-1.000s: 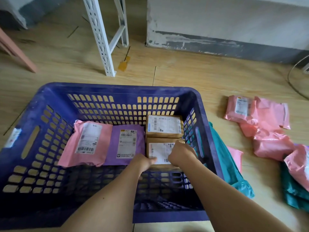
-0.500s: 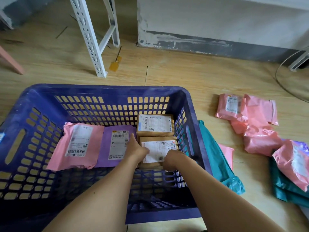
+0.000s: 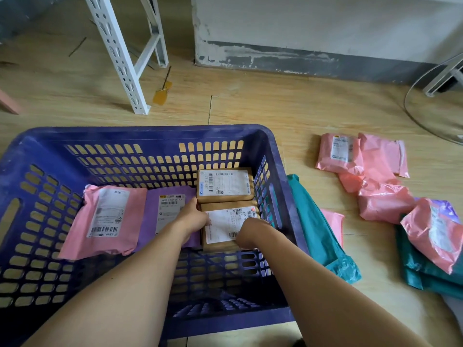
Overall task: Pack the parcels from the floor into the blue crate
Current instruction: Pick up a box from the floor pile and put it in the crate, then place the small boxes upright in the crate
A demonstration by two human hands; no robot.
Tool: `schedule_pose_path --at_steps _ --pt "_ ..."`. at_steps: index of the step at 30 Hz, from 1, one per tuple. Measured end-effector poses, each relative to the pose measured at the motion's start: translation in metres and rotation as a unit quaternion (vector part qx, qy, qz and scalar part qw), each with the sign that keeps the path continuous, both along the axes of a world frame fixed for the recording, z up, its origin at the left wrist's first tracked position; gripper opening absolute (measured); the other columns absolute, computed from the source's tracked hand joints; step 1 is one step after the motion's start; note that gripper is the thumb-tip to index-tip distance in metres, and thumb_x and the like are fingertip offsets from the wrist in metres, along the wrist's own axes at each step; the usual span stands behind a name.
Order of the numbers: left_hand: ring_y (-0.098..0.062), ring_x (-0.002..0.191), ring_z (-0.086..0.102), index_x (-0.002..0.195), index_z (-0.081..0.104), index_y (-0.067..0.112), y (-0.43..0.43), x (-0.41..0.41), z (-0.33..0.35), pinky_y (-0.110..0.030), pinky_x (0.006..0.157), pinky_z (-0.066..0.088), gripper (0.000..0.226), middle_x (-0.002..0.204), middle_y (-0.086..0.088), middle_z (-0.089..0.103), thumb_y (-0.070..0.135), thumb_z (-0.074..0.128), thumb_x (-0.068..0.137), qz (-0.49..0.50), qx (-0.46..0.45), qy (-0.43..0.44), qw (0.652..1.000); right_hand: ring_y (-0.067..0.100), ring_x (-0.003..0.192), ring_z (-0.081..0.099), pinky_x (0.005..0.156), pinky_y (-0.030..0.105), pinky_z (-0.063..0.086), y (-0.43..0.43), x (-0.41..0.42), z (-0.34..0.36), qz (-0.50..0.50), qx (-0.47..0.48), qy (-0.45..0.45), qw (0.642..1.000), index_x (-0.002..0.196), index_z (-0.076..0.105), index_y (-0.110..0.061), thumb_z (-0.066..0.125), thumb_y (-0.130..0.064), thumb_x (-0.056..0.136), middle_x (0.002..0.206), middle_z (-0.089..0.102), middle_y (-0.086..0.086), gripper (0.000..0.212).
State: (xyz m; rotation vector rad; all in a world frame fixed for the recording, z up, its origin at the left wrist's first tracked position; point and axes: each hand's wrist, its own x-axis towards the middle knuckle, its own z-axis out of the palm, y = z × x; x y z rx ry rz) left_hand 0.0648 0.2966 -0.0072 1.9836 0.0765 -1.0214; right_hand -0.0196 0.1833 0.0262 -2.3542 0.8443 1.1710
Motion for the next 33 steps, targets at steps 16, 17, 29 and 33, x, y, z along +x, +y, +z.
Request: schedule_pose_path --at_steps 16,17,29,33 --pt "-0.024 0.114 0.054 0.132 0.048 0.014 -0.032 -0.001 0.061 -0.029 0.081 0.042 0.045 0.135 -0.009 0.045 0.007 0.055 0.088 -0.033 0.059 -0.331 0.941 0.029 0.080 0.071 0.078 0.043 0.059 -0.012 0.000 0.063 -0.147 0.079 -0.304 0.938 0.099 0.068 -0.003 0.048 -0.003 0.085 0.089 0.072 0.015 0.024" --pt "-0.024 0.114 0.055 0.132 0.050 0.016 -0.038 0.001 0.069 -0.031 0.083 0.043 0.045 0.135 -0.009 0.045 0.007 0.054 0.087 -0.039 0.047 -0.344 0.937 0.029 0.077 0.071 0.077 0.042 0.059 -0.013 -0.001 0.070 -0.163 0.079 -0.333 0.925 0.096 0.069 -0.003 0.048 -0.004 0.085 0.087 0.073 0.014 0.023" --pt "-0.018 0.098 0.060 0.108 0.063 0.017 -0.132 -0.054 0.129 -0.029 0.082 0.045 0.030 0.121 -0.005 0.052 0.003 0.051 0.085 -0.124 -0.087 -0.406 0.901 0.013 0.039 0.057 0.062 0.037 0.058 -0.094 -0.084 0.121 -0.353 0.038 -0.458 0.815 0.060 0.057 -0.017 0.044 0.002 0.083 0.057 0.061 0.005 0.033" --pt "-0.016 0.095 0.059 0.101 0.063 0.021 -0.164 -0.087 0.138 -0.026 0.079 0.043 0.026 0.118 -0.002 0.056 0.005 0.051 0.083 -0.198 -0.089 -0.409 0.886 0.017 0.046 0.057 0.067 0.037 0.058 -0.128 -0.131 0.124 -0.394 0.009 -0.445 0.804 0.061 0.057 -0.014 0.043 0.001 0.085 0.058 0.060 0.003 0.031"
